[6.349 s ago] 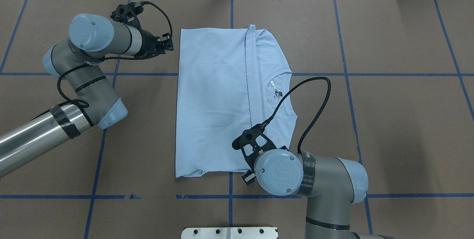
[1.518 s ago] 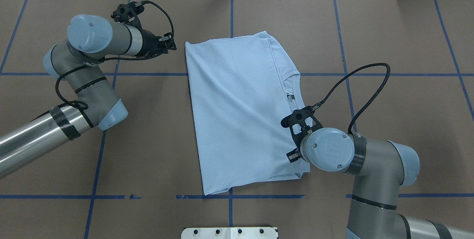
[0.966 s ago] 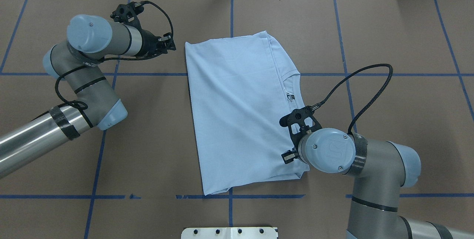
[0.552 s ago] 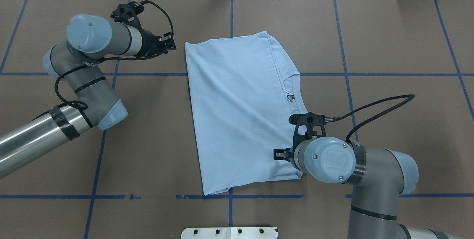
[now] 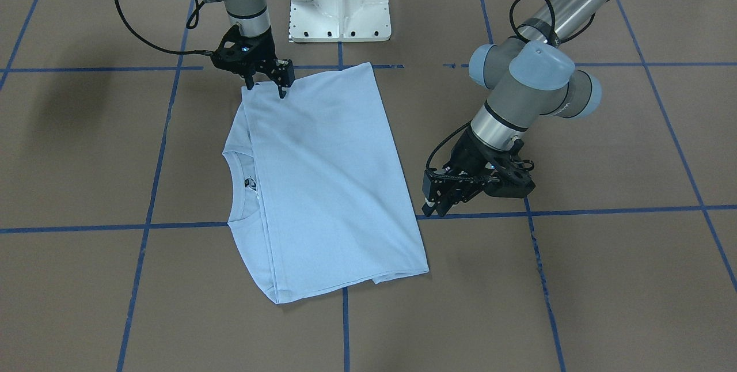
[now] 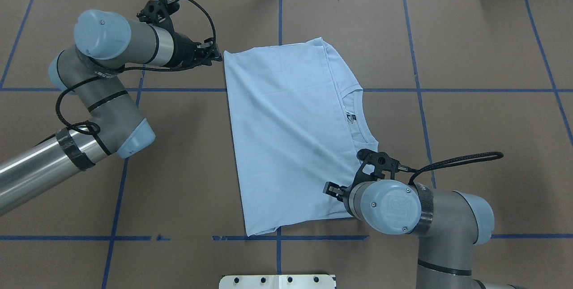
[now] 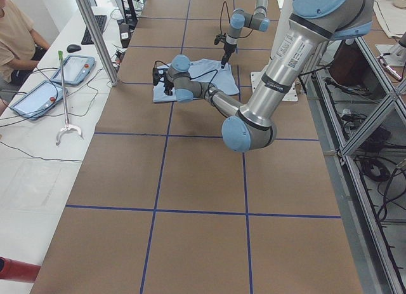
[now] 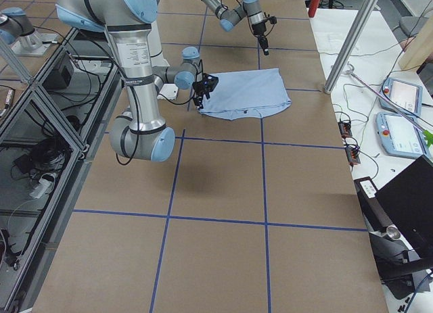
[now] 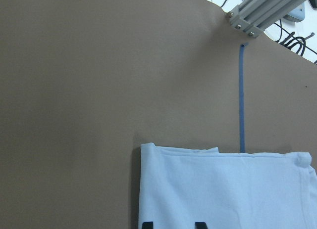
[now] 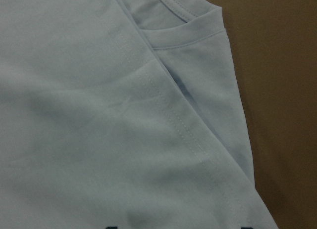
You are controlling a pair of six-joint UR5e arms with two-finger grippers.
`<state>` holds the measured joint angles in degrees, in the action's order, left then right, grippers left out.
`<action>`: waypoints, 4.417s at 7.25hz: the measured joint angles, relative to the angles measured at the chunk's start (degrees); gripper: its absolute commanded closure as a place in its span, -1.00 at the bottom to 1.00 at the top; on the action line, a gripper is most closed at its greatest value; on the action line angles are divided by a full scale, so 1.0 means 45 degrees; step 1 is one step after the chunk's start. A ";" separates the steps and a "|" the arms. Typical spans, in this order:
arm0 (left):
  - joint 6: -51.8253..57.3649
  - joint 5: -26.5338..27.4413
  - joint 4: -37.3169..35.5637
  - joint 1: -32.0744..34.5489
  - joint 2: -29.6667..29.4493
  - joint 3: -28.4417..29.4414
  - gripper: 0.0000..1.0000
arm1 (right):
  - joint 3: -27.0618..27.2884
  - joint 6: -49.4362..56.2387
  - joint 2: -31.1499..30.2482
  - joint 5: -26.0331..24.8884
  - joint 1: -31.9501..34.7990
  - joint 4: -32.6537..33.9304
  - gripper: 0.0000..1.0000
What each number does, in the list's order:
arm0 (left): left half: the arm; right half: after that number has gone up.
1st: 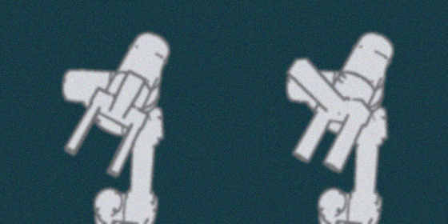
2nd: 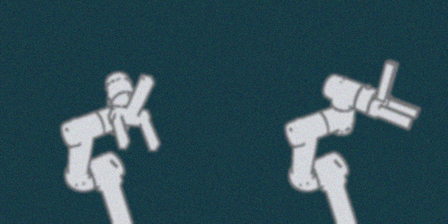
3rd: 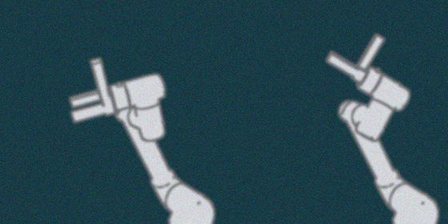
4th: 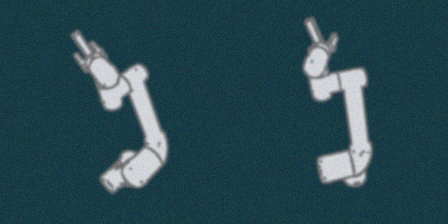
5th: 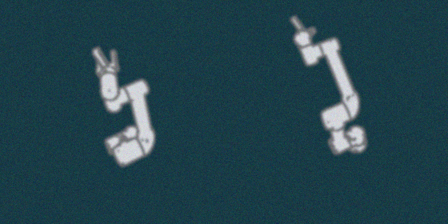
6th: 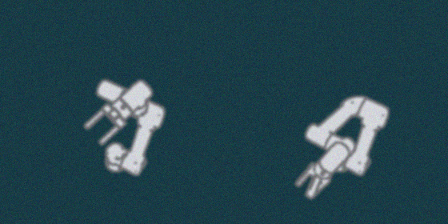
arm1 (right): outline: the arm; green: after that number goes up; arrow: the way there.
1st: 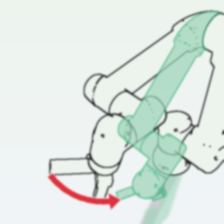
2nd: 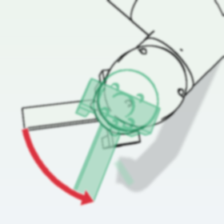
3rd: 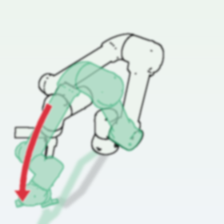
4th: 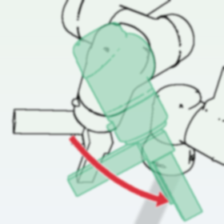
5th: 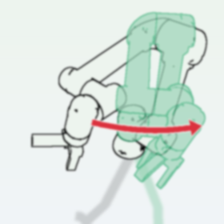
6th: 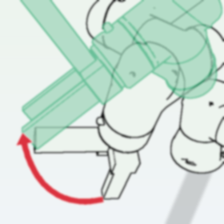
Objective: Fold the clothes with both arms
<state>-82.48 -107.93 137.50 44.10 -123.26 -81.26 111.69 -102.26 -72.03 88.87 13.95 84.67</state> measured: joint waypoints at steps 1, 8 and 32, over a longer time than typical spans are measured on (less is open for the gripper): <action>-0.0007 -0.0028 -0.0007 0.0003 0.0021 -0.0060 0.21 | -0.0008 -0.0122 -0.0005 -0.0002 0.0007 -0.0005 -0.74; 0.0009 -0.0007 -0.0003 0.0004 0.0036 -0.0105 0.21 | -0.0259 -0.0515 -0.0096 0.0000 0.0200 0.0012 -0.69; -0.6349 0.3638 -0.3100 -0.6935 0.4190 -0.6314 -0.15 | 0.0968 -0.1826 -0.0051 0.0119 -0.0759 0.0167 1.00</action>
<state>-111.05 -91.56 123.55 12.90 -104.40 -109.68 116.04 -110.48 -72.26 89.41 10.54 85.42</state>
